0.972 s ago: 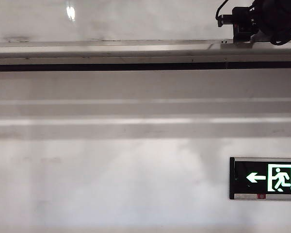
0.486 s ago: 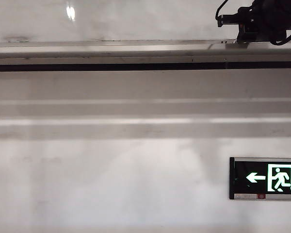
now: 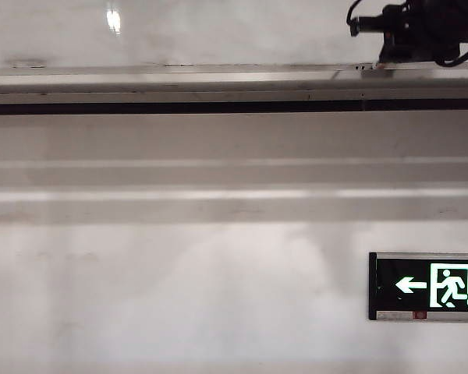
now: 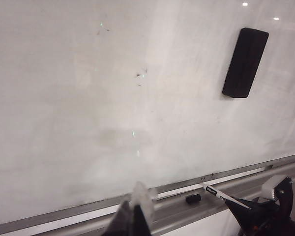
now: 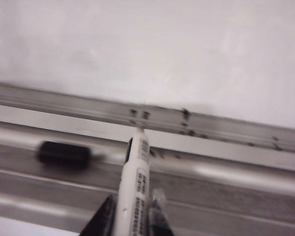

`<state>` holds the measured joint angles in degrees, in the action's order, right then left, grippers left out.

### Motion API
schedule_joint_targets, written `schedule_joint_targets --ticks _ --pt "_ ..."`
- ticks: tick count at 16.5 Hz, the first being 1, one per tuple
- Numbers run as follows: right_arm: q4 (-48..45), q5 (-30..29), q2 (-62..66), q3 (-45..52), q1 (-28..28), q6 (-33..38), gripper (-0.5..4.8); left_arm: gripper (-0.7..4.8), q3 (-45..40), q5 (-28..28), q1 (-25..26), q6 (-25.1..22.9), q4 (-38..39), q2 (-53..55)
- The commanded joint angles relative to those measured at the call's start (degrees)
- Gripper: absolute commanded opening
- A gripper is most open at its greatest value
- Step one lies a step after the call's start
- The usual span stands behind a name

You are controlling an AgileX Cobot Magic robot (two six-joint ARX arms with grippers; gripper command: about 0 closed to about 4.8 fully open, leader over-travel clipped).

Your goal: Take a marker from the whiteboard tray, write "Hi!" on the whiteboard, and then put the marker back vertically into the whiteboard tray.

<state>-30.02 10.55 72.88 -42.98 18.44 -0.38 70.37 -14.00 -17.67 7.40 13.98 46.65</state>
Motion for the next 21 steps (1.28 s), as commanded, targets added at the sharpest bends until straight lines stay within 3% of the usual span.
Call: schedule_joint_targets --ticks 1,3,8,11,21 --pt "-1.31 -1.68 -1.31 -0.24 0.0 0.11 0.49 -0.05 0.2 -0.2 0.0 0.15 -0.83 -0.04" --pt "-0.15 -1.62 -0.98 -0.24 -0.17 0.11 0.8 -0.05 0.2 -0.2 0.0 0.15 -0.87 -0.04" --pt "1.2 -1.66 0.17 -0.24 -0.76 0.11 0.95 -0.05 0.2 -0.22 0.0 0.15 -0.9 -0.04" --pt "1.03 -1.68 0.42 -0.24 -0.76 0.11 1.62 -0.05 0.2 -0.22 0.0 0.15 -0.9 -0.04" --pt "-1.79 -4.42 0.42 -0.24 -0.76 0.37 1.62 -0.05 0.2 -0.22 0.0 0.15 -0.87 -0.02"
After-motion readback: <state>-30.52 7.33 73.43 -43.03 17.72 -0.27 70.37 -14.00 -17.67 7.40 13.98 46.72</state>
